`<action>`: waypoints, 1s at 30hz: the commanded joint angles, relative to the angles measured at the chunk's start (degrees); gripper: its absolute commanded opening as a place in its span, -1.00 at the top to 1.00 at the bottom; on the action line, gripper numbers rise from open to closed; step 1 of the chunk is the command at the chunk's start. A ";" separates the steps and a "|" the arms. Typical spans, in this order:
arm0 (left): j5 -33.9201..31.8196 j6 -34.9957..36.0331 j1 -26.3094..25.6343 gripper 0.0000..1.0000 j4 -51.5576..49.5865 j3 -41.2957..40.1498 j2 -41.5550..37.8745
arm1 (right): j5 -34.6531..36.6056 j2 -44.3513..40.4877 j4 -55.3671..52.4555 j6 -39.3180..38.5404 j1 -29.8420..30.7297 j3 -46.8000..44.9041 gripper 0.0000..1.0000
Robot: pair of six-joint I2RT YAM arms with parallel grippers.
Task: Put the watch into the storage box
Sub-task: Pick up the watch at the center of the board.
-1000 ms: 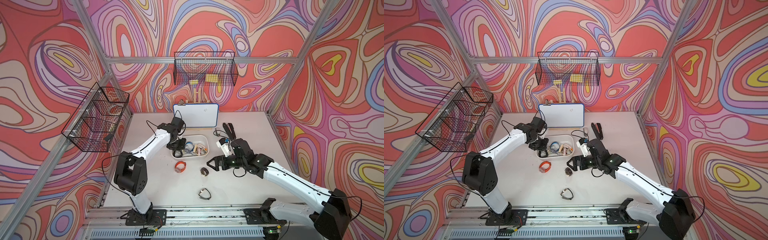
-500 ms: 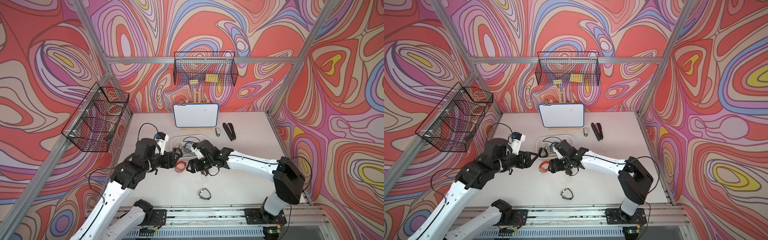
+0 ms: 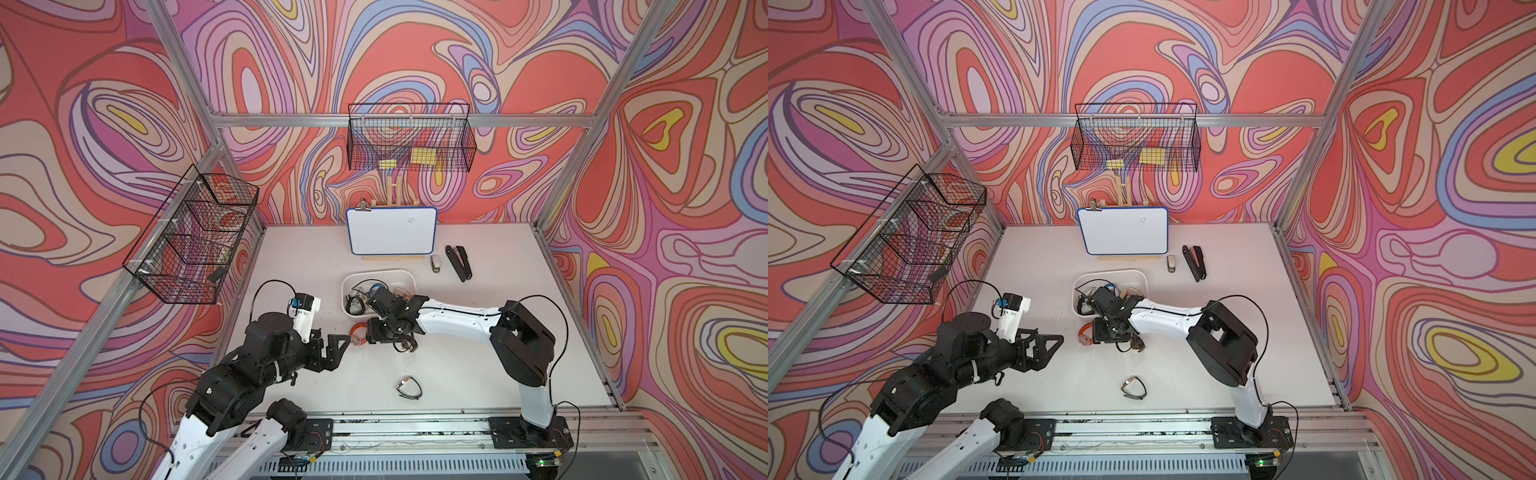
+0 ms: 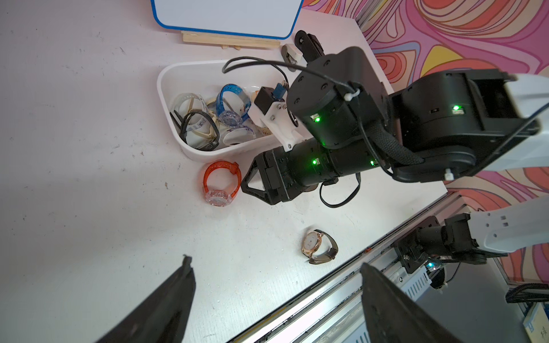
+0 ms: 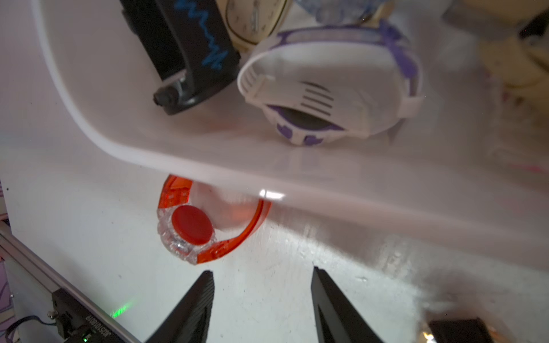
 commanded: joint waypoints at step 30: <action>1.24 -0.19 -0.19 -0.86 0.62 -2.00 -1.57 | 4.39 -6.46 -5.07 1.22 0.01 2.42 1.00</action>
